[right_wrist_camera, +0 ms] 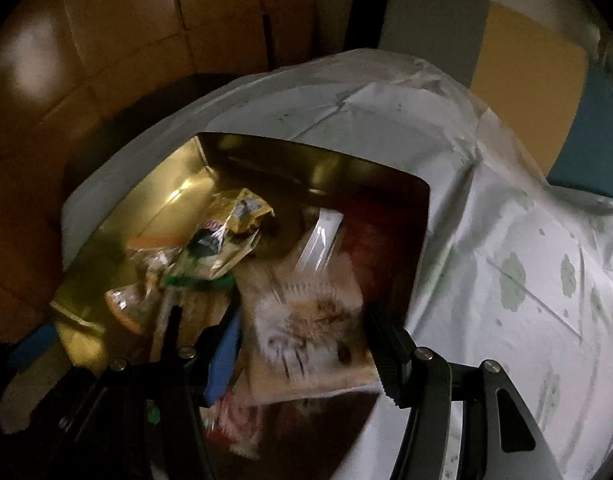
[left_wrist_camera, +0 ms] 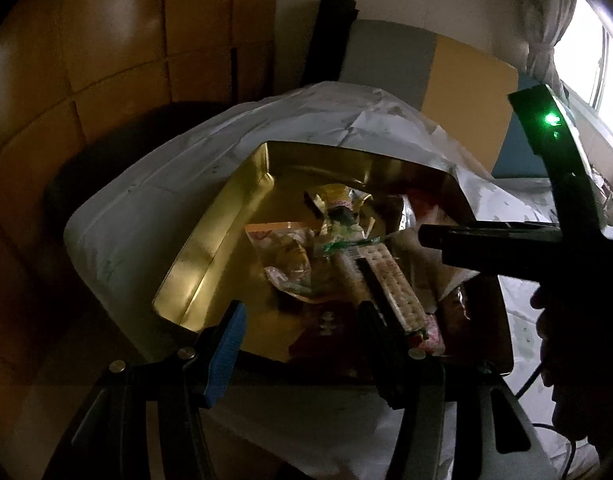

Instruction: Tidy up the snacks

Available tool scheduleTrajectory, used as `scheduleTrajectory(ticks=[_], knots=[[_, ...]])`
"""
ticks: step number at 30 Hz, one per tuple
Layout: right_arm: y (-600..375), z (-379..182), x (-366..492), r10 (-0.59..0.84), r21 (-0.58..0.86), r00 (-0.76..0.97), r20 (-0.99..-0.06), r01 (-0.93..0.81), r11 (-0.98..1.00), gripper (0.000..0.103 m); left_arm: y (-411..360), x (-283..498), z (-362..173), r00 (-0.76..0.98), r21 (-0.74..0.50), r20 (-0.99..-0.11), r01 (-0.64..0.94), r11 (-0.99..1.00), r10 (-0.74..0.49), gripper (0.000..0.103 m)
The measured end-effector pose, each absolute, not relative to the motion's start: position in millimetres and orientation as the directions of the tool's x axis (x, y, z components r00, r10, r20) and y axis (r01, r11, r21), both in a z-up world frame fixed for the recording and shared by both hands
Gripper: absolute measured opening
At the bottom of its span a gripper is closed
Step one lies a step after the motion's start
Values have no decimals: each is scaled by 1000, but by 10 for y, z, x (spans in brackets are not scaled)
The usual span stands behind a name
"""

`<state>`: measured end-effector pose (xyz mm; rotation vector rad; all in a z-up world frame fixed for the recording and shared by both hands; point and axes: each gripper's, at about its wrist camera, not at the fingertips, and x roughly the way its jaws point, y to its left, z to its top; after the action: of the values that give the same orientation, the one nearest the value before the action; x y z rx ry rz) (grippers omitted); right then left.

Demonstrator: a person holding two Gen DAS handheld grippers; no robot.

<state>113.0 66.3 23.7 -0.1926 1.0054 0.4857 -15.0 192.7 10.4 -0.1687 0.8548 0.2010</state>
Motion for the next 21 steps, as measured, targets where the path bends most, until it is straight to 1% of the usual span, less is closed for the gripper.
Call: scheduleTrajectory(ticks=[2, 4, 7, 9, 10, 11, 12, 13, 14, 21], knots=[[684, 222, 1157, 324, 91, 419, -848, -486, 869, 62, 1951, -146, 81, 635, -67, -765, -250, 966, 111, 58], [682, 243, 1141, 332, 87, 431, -839, -496, 864, 70, 1972, -145, 68, 633, -71, -766, -257, 964, 112, 58], [610, 325, 1035, 360, 96, 440, -823, -516, 851, 70, 1981, -134, 51, 630, -74, -769, -262, 962, 112, 58], [578, 362, 936, 365, 77, 453, -813, -538, 839, 69, 1972, -131, 52, 631, -72, -767, -263, 962, 115, 58], [583, 353, 906, 361, 63, 456, -813, -548, 834, 61, 1965, -131, 54, 631, -70, -767, -263, 962, 117, 58], [592, 337, 872, 358, 54, 450, -818, -560, 827, 56, 1960, -132, 55, 632, -69, -766, -262, 962, 117, 58], [613, 296, 861, 359, 59, 432, -827, -568, 821, 46, 1954, -132, 58, 632, -68, -766, -262, 963, 118, 58], [626, 259, 860, 359, 65, 419, -834, -571, 818, 38, 1949, -132, 64, 633, -65, -765, -262, 963, 120, 58], [644, 220, 866, 351, 58, 417, -838, -572, 818, 37, 1943, -137, 75, 634, -61, -763, -263, 963, 125, 58], [717, 159, 913, 329, 26, 441, -835, -565, 824, 37, 1912, -182, 205, 654, -47, -742, -268, 962, 146, 58]])
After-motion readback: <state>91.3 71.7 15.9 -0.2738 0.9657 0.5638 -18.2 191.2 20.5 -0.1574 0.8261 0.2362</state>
